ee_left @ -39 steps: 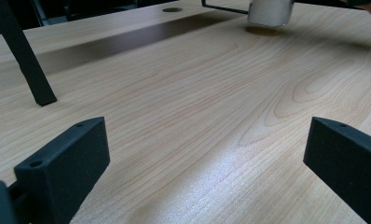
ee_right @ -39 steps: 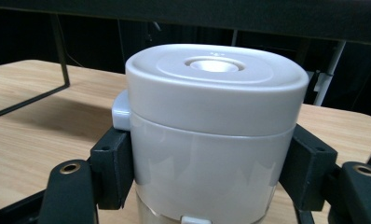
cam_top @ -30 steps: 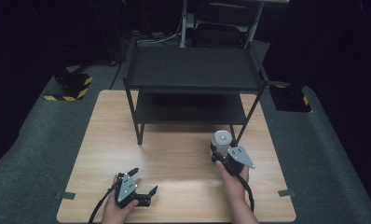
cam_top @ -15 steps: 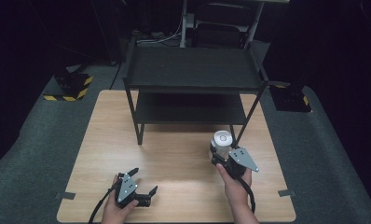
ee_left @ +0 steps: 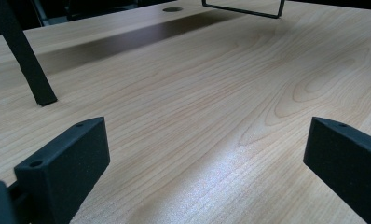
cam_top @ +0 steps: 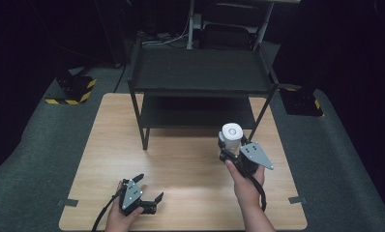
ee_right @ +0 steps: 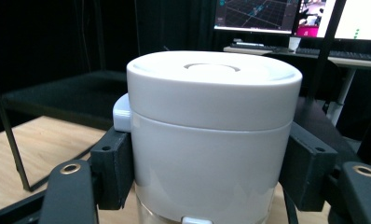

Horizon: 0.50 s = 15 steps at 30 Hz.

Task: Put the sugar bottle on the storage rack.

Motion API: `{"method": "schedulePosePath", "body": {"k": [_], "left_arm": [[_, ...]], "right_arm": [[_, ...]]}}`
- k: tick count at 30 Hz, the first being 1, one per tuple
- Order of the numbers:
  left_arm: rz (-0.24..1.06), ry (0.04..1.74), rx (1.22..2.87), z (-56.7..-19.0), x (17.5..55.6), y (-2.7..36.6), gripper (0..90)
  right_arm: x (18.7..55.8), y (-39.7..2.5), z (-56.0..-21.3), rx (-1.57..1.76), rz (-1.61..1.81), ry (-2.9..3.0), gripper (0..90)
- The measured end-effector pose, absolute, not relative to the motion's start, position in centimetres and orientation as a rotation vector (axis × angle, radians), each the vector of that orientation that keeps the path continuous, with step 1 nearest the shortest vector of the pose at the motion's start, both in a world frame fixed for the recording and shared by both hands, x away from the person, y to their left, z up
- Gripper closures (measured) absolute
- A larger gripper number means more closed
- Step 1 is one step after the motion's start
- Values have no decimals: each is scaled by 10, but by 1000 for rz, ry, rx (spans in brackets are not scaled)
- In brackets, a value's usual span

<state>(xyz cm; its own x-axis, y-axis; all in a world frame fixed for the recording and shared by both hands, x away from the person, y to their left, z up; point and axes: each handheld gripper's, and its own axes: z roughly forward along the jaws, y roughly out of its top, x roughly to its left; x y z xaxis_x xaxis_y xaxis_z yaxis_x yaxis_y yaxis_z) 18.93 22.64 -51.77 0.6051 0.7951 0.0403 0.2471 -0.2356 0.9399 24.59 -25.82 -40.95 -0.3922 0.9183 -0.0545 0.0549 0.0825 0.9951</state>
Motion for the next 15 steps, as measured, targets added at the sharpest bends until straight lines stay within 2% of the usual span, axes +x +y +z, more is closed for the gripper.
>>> {"method": "schedulePosePath", "body": {"k": [15], "left_arm": [[645,850,1778,-518,190,227,5]], "right_arm": [[263,-249,-370,977,1436,1539,310]]}}
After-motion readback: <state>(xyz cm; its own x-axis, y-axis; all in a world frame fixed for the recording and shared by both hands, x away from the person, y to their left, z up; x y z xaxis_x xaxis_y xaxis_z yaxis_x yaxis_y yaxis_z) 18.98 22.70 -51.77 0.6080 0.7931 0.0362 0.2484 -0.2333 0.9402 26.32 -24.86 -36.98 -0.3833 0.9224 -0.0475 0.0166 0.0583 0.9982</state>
